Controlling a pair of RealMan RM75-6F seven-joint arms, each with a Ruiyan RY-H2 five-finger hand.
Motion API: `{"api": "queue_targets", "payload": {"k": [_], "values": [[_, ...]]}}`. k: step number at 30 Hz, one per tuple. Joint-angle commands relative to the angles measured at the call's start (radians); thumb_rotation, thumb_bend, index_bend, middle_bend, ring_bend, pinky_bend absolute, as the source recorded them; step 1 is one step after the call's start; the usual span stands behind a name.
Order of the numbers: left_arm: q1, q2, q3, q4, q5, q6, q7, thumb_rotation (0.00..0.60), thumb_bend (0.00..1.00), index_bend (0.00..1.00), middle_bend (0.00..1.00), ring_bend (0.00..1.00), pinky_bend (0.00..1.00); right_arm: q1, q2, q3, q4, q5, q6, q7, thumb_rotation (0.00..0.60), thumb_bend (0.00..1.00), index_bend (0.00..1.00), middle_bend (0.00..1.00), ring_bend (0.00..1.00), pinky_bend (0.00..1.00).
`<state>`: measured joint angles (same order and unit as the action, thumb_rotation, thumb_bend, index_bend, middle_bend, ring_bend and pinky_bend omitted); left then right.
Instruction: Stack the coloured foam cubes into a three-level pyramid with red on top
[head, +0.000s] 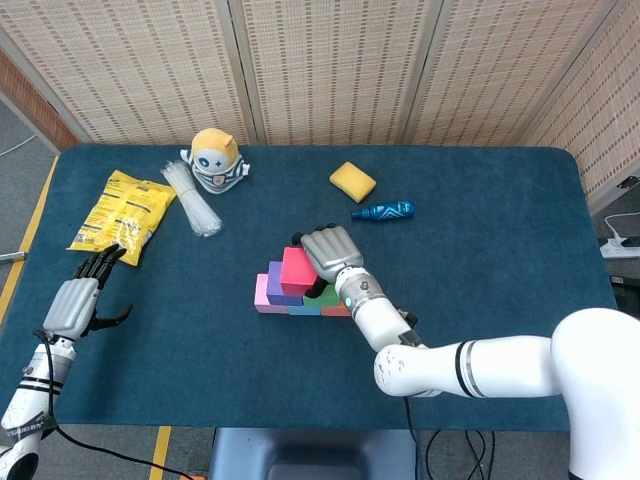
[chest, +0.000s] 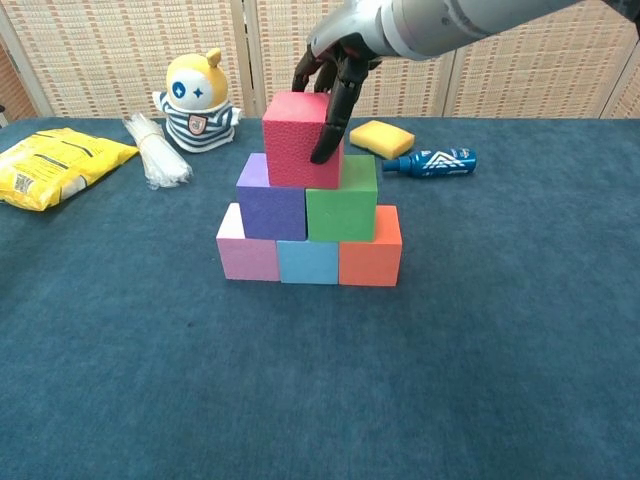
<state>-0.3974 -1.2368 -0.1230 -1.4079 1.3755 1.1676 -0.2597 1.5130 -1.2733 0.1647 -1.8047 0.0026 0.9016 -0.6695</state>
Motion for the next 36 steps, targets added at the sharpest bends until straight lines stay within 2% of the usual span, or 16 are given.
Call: {"api": "queue_targets", "payload": {"k": [1, 5, 9, 11, 14, 17, 24, 26, 27, 30, 36], "values": [[0.000, 0.000, 0.001, 0.001, 0.001, 0.000, -0.001, 0.600, 0.34, 0.05, 0.00, 0.00, 0.11, -0.001, -0.002, 0.001, -0.001, -0.001, 0.002, -0.003, 0.600, 0.25, 0.29, 0.42, 0.28, 0.26], [-0.001, 0.000, 0.001, 0.001, 0.001, -0.003, 0.002, 0.600, 0.34, 0.05, 0.00, 0.00, 0.11, -0.004, -0.001, 0.004, -0.010, -0.001, 0.005, -0.006, 0.600, 0.25, 0.23, 0.40, 0.26, 0.25], [-0.005, 0.000, 0.001, 0.002, 0.003, -0.007, 0.003, 0.600, 0.34, 0.04, 0.00, 0.00, 0.10, -0.010, 0.013, 0.007, -0.025, -0.002, 0.001, -0.006, 0.600, 0.25, 0.05, 0.33, 0.19, 0.21], [-0.009, 0.004, -0.001, -0.001, 0.004, -0.011, -0.001, 0.600, 0.34, 0.04, 0.00, 0.00, 0.10, -0.018, 0.028, 0.011, -0.041, -0.011, -0.002, 0.003, 0.600, 0.25, 0.00, 0.27, 0.14, 0.19], [-0.016, 0.010, -0.004, -0.005, 0.005, -0.016, 0.005, 0.600, 0.34, 0.05, 0.00, 0.00, 0.10, -0.037, 0.055, 0.017, -0.070, -0.035, 0.000, 0.021, 0.600, 0.25, 0.00, 0.20, 0.06, 0.17], [-0.020, 0.014, -0.006, -0.013, 0.004, -0.019, 0.015, 0.600, 0.34, 0.04, 0.00, 0.00, 0.10, -0.066, 0.092, 0.025, -0.105, -0.067, 0.004, 0.051, 0.600, 0.25, 0.00, 0.16, 0.04, 0.16], [-0.026, 0.018, -0.006, -0.019, -0.005, -0.036, 0.022, 0.600, 0.34, 0.06, 0.00, 0.00, 0.10, -0.135, 0.165, 0.031, -0.156, -0.137, 0.000, 0.118, 0.600, 0.25, 0.00, 0.15, 0.03, 0.16], [-0.030, 0.017, -0.006, -0.018, -0.013, -0.048, 0.021, 0.600, 0.34, 0.09, 0.00, 0.00, 0.10, -0.183, 0.202, 0.025, -0.169, -0.168, 0.003, 0.162, 0.600, 0.25, 0.00, 0.15, 0.03, 0.16], [-0.037, 0.013, -0.004, -0.006, -0.026, -0.073, 0.023, 0.600, 0.34, 0.10, 0.00, 0.00, 0.10, -0.240, 0.231, 0.002, -0.168, -0.185, -0.007, 0.208, 0.600, 0.25, 0.00, 0.15, 0.03, 0.16], [-0.053, 0.008, 0.001, 0.004, -0.035, -0.113, 0.028, 0.600, 0.34, 0.12, 0.00, 0.00, 0.10, -0.308, 0.246, -0.019, -0.138, -0.249, -0.071, 0.270, 0.600, 0.25, 0.00, 0.15, 0.03, 0.16], [-0.084, -0.014, 0.009, 0.012, -0.037, -0.168, 0.049, 0.600, 0.34, 0.14, 0.00, 0.00, 0.10, -0.389, 0.207, -0.045, -0.046, -0.353, -0.139, 0.351, 0.600, 0.24, 0.00, 0.15, 0.03, 0.16]]}}
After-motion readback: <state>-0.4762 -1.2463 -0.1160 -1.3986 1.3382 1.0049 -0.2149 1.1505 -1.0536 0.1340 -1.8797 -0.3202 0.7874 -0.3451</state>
